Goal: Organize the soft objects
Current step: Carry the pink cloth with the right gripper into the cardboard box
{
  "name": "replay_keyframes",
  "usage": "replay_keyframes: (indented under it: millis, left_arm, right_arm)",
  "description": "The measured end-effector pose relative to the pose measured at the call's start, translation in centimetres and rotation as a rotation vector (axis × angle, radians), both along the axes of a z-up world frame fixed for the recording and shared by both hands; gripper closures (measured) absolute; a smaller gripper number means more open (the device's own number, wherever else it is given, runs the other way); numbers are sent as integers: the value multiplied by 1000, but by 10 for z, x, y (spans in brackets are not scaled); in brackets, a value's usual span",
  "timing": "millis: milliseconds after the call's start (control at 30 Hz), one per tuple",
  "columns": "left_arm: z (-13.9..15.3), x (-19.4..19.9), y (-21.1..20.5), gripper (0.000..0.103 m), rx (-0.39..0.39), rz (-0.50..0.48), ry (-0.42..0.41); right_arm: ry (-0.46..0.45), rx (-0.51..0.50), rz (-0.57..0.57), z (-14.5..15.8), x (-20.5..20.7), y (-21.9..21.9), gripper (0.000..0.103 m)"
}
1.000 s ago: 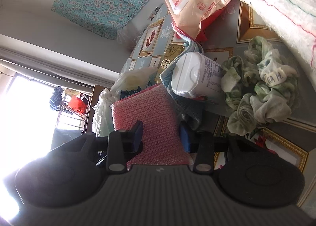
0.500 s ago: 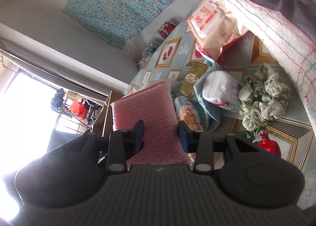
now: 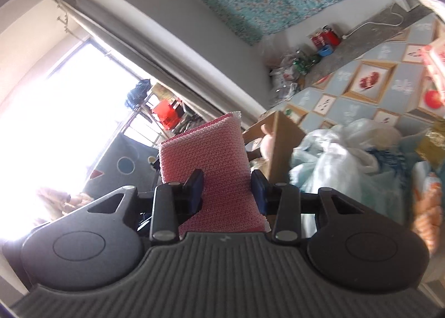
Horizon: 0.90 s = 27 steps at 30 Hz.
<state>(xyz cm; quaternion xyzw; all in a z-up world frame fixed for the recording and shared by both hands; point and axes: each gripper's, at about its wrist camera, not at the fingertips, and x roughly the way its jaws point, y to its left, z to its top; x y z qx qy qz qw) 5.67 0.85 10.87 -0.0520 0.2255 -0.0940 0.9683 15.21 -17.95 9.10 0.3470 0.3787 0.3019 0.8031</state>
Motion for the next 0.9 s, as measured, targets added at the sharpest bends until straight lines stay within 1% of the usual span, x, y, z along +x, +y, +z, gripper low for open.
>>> replay_keyframes:
  millis: [67, 133, 200, 333, 400, 467, 533, 633, 800, 867, 900]
  left_arm:
    - [6, 5, 32, 61, -6, 47, 27]
    - [5, 14, 62, 61, -15, 83, 64]
    - [-2, 26, 94, 61, -45, 112, 125]
    - [-34, 54, 150, 61, -140, 144, 280]
    - [-52, 64, 167, 61, -157, 157, 345]
    - [-71, 73, 184, 61, -179, 160, 405]
    - [-87, 80, 198, 61, -205, 169, 466]
    - [-107, 90, 213, 61, -210, 171, 534]
    - [-132, 108, 214, 61, -178, 176, 626]
    - [-141, 116, 214, 66, -172, 178, 662]
    - [-145, 120, 215, 66, -166, 183, 679]
  right_arm:
    - [18, -11, 59, 3, 18, 35, 65]
    - [57, -35, 110, 0, 36, 73, 65]
    - [82, -92, 157, -4, 50, 110, 65]
    - [164, -219, 221, -26, 72, 170, 65]
    - [190, -285, 258, -39, 79, 196, 65]
    - [234, -321, 277, -55, 87, 212, 64]
    - [267, -365, 295, -70, 94, 230, 63]
    - [302, -424, 314, -87, 101, 246, 63]
    - [348, -513, 344, -106, 110, 267, 63]
    - [372, -528, 349, -114, 113, 272, 63]
    - [382, -531, 351, -118, 114, 274, 63]
